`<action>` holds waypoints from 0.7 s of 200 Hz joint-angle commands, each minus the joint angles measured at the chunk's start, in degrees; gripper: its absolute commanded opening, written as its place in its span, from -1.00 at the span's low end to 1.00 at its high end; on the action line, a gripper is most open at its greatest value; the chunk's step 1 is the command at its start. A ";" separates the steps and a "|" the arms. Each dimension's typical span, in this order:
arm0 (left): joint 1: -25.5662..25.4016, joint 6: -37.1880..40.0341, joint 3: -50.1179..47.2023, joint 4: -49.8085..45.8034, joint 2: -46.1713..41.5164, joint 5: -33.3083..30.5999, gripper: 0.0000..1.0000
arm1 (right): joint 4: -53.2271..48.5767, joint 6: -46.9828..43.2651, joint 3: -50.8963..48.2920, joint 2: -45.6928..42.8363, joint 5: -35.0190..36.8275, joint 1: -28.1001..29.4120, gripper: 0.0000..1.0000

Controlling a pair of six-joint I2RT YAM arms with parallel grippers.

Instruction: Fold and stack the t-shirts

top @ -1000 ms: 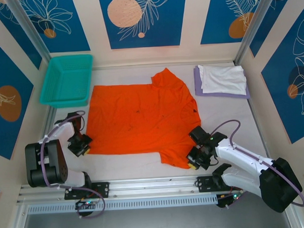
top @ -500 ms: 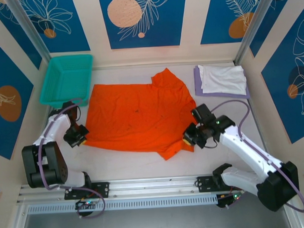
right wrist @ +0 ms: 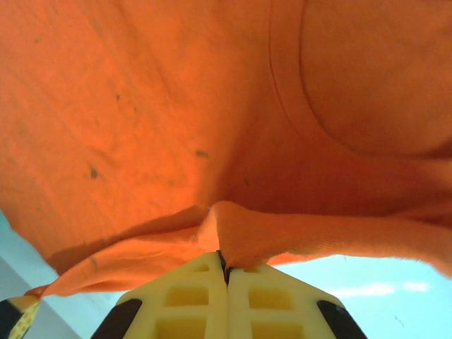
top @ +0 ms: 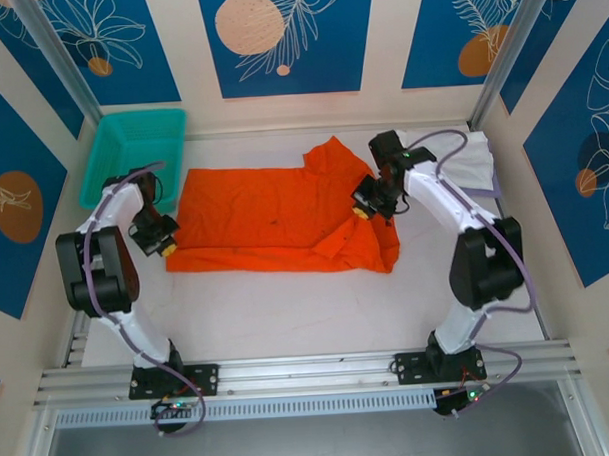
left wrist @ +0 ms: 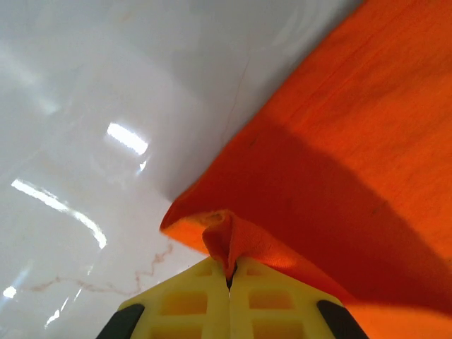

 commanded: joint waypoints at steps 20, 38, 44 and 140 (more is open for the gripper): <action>-0.34 -0.91 8.10 -4.52 7.05 -0.46 -0.87 | -6.91 -5.40 12.41 12.91 1.07 -2.55 -0.49; -0.37 -1.83 8.93 -3.80 5.76 0.18 -0.45 | -9.72 -6.27 18.62 16.10 -0.12 -3.79 -0.19; -0.50 -2.07 9.09 -3.66 4.88 0.25 -0.37 | -10.65 -6.69 20.21 16.33 0.16 -4.11 -0.12; -15.41 2.34 -6.95 4.50 -10.32 3.74 -0.15 | 6.17 -7.53 -18.07 -12.41 -13.00 2.40 -0.41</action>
